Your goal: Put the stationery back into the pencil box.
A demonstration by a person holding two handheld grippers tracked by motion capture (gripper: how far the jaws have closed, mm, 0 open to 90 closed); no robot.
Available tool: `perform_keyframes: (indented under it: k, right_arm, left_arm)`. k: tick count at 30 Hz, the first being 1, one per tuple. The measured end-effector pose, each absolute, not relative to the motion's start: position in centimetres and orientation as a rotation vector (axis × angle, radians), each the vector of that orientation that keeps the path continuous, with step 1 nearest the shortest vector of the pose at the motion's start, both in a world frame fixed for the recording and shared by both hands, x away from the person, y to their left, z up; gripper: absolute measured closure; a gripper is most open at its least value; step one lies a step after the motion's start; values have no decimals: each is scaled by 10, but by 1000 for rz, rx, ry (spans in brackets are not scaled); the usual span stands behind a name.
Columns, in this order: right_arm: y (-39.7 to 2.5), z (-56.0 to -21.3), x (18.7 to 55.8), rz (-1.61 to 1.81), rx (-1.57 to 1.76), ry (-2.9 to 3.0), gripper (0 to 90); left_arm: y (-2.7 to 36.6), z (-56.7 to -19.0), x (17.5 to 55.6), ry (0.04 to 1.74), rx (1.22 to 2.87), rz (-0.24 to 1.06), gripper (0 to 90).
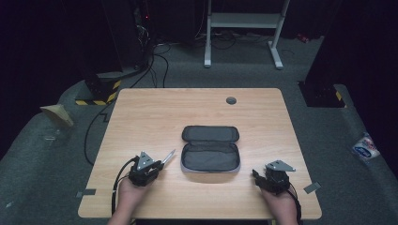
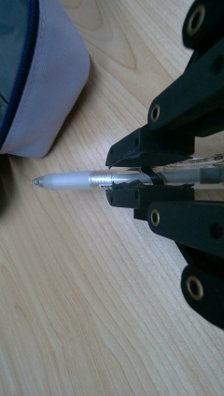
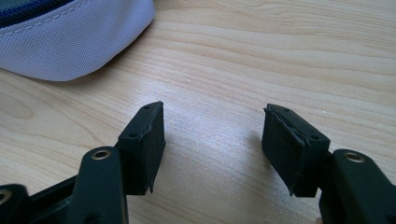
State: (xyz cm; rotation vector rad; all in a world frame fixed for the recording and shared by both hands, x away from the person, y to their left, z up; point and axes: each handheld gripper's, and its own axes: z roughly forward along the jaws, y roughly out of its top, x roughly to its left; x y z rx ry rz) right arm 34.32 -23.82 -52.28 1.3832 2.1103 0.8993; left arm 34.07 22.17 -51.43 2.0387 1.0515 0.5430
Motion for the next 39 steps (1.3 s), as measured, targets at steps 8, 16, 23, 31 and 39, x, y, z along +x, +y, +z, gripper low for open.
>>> perform_keyframes:
  k: [8,16,23,31,39]
  right_arm:
    - [-238,-523,343,899,1381,2112,387]
    - [-238,-523,343,900,1382,2112,387]
    - [-238,-523,343,898,1373,2111,387]
    - [-238,-523,343,899,1380,2111,387]
    - [-239,-523,344,905,1374,2119,387]
  left_arm:
    - [220,-508,338,1020,2020,542,792]
    - [218,-501,334,993,1992,556,792]
    - [213,-491,332,948,1979,558,792]
    - [203,-487,334,909,1991,543,792]
    - [195,-480,337,896,2002,531,792]
